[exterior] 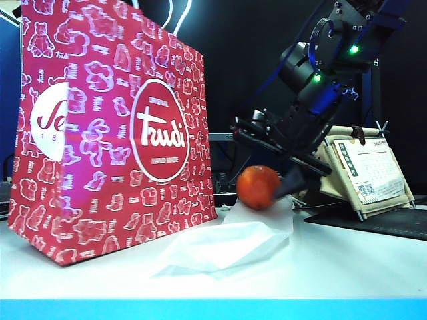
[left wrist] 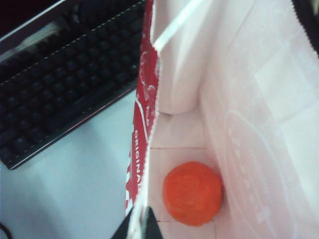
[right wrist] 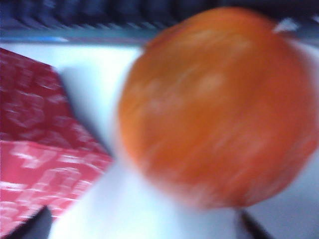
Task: Open the paper bag and put two oranges into the paper bag.
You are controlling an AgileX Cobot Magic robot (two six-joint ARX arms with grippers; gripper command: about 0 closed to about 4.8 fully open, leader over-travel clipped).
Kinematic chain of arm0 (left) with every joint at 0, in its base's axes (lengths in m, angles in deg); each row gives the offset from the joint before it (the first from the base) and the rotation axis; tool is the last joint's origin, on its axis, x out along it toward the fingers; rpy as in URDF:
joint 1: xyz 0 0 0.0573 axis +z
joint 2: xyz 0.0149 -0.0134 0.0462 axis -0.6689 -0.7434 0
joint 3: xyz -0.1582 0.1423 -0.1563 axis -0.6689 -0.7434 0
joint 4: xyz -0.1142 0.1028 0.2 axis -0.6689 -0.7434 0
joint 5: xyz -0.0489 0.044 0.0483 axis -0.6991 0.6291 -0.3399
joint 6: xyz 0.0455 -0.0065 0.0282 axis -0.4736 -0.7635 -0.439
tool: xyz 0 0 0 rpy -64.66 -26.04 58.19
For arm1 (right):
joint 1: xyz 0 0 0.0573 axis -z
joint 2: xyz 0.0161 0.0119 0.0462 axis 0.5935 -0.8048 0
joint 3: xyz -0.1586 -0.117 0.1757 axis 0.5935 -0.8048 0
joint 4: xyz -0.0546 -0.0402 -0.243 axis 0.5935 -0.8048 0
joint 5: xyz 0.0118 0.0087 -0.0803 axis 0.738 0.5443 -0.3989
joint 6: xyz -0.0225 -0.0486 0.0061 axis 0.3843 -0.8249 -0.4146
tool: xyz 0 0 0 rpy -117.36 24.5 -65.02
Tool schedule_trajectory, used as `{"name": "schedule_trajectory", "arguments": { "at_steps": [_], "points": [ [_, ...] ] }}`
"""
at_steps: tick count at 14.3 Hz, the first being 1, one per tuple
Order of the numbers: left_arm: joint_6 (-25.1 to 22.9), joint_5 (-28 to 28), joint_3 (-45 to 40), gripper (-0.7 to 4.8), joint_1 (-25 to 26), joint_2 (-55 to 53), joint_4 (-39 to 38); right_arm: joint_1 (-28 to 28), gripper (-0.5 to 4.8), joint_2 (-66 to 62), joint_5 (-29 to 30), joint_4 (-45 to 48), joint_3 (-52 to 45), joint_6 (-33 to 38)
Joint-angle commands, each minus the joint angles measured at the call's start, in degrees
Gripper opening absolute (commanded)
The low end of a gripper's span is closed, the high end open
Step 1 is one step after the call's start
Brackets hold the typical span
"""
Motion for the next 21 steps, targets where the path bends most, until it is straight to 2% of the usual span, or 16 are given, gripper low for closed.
{"name": "schedule_trajectory", "arguments": {
  "at_steps": [1, 3, 6, 9, 13, 17, 21],
  "points": [
    [-0.3, 0.1, 0.3, -0.05, 0.0, 0.4, 0.3, 0.0, 4.79, 0.6, -4.9, 0.3, 0.1, -0.2],
    [-0.8, 0.1, 0.3, -0.05, 0.0, 0.4, 0.3, 0.0, 4.79, 0.8, -7.7, 0.4, 0.1, -0.3],
    [-1.1, 0.1, 0.3, -0.05, 0.0, 0.3, 0.4, 0.0, 4.79, 0.8, -7.8, 5.8, 0.1, -0.2],
    [-1.1, 0.1, 0.2, -0.05, 0.0, 0.3, 0.4, 0.0, 4.79, 0.7, -10.3, 7.8, 0.1, 0.4],
    [-1.1, 0.1, 0.2, -0.05, 0.0, 0.3, 0.3, 0.0, 4.79, 0.1, -10.0, 8.2, 0.1, 1.1],
    [-1.1, 0.1, 0.2, -0.05, 0.0, 0.3, -0.1, -0.1, 4.79, 0.1, -6.1, 7.6, 0.1, 2.8],
    [-1.1, 0.1, 0.2, -0.05, 0.0, 0.3, -0.2, -2.3, 4.79, -2.0, -4.9, 7.5, 0.1, 2.8]
  ]
}}
